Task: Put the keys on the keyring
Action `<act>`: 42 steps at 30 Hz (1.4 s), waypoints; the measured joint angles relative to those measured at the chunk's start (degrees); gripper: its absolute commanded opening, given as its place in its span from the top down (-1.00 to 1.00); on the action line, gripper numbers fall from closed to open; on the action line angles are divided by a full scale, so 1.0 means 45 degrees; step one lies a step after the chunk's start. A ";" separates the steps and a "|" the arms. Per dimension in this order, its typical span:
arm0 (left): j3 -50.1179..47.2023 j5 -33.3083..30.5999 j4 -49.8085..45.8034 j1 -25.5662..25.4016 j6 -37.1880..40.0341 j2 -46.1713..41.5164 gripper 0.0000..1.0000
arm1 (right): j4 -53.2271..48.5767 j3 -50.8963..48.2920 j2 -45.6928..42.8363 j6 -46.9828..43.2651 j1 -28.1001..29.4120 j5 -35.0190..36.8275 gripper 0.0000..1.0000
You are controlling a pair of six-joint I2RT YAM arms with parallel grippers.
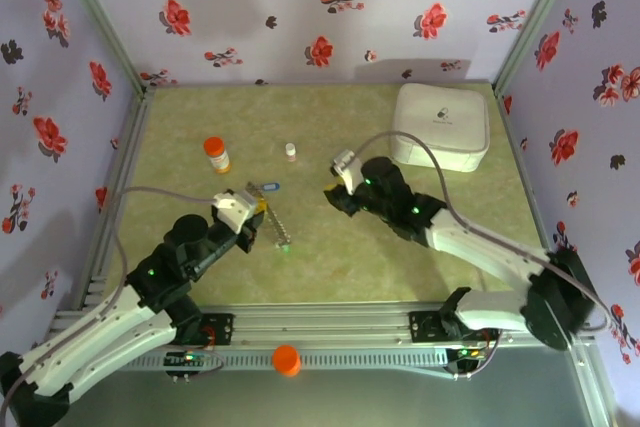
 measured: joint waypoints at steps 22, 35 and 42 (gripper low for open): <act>0.1409 -0.7839 -0.5348 0.0243 -0.3415 -0.1277 1.00 | -0.2919 0.8646 0.9831 0.1185 0.0947 -0.0170 -0.02; 0.1486 -0.8952 -0.6717 0.0471 -0.4503 -0.1749 1.00 | -0.4896 1.2794 1.2842 0.1224 0.0957 -0.0160 -0.14; 0.1486 -0.9015 -0.6781 0.0471 -0.4590 -0.1749 1.00 | -0.5727 1.4256 1.4032 0.1229 0.1103 -0.0112 -0.15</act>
